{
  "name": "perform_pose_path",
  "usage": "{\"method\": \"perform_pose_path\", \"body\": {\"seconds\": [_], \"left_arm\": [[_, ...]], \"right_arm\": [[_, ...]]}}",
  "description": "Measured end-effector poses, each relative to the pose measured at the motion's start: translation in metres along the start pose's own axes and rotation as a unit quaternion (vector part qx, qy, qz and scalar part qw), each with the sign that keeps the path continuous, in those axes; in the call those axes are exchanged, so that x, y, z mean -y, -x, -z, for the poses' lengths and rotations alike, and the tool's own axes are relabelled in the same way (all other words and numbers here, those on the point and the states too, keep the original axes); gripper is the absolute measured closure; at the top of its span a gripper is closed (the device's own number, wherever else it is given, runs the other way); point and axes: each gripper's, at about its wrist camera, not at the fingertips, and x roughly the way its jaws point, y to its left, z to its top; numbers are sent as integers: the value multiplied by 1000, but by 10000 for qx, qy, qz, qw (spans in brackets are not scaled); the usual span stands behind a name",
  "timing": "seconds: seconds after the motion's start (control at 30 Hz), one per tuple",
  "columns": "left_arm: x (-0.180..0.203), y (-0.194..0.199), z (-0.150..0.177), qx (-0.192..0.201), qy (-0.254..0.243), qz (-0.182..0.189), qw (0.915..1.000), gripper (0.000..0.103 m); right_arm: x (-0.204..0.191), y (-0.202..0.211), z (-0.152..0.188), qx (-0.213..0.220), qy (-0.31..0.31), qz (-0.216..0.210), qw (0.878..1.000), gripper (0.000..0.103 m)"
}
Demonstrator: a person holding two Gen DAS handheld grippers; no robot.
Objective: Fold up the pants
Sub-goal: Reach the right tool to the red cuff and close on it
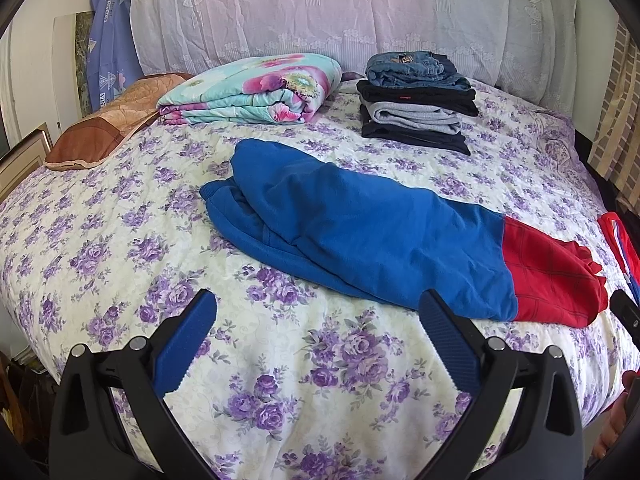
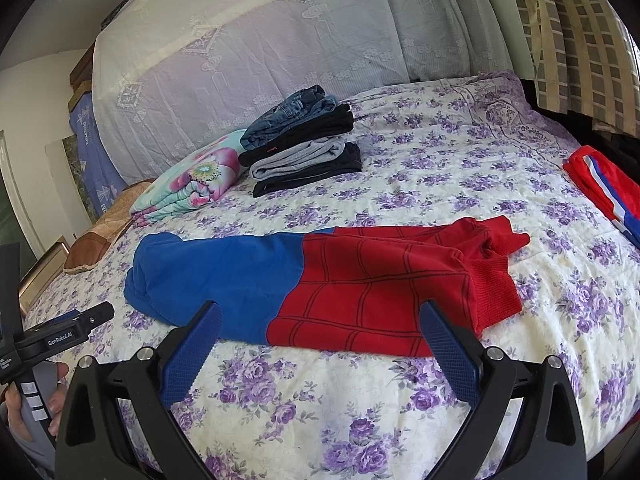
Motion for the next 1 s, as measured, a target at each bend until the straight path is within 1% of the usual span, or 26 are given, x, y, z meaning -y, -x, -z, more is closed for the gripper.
{"method": "perform_pose_path", "body": {"seconds": [0.2,0.37,0.47,0.5,0.6,0.63,0.7,0.77,0.8,0.93,0.97,1.0], "left_arm": [[0,0,1,-13,1,4,10000,4],[1,-5,11,-65,-11,7,10000,4],[-3,-14,19,-209,5,54,9998,4],[-7,-20,26,-338,64,87,9994,4],[-17,-33,34,-603,270,169,9977,4],[-21,-39,38,-715,385,217,9965,4],[-29,-46,43,-877,555,322,9941,4],[-36,-53,43,-969,651,414,9923,4],[-36,-53,48,-929,607,409,9930,4],[-36,-63,44,-836,367,253,9955,4],[-34,-66,43,-854,297,210,9957,4],[-28,-68,48,-796,115,72,9967,4]], "right_arm": [[-1,0,1,-11,3,-1,10000,4],[1,-4,6,-94,-31,-11,10000,4],[7,-13,9,-284,-131,-5,9995,4],[11,-17,10,-370,-211,-35,9991,4],[35,-29,17,-712,-824,-244,9938,4],[47,-33,22,-842,-1190,-414,9885,4],[65,-38,28,-959,-1697,-721,9782,4],[75,-39,32,-942,-1947,-811,9730,4],[79,-39,33,-909,-2028,-829,9715,4],[100,-42,41,-831,-2529,-996,9588,4],[102,-42,40,-789,-2566,-983,9583,4],[103,-44,38,-769,-2561,-936,9590,4]]}}
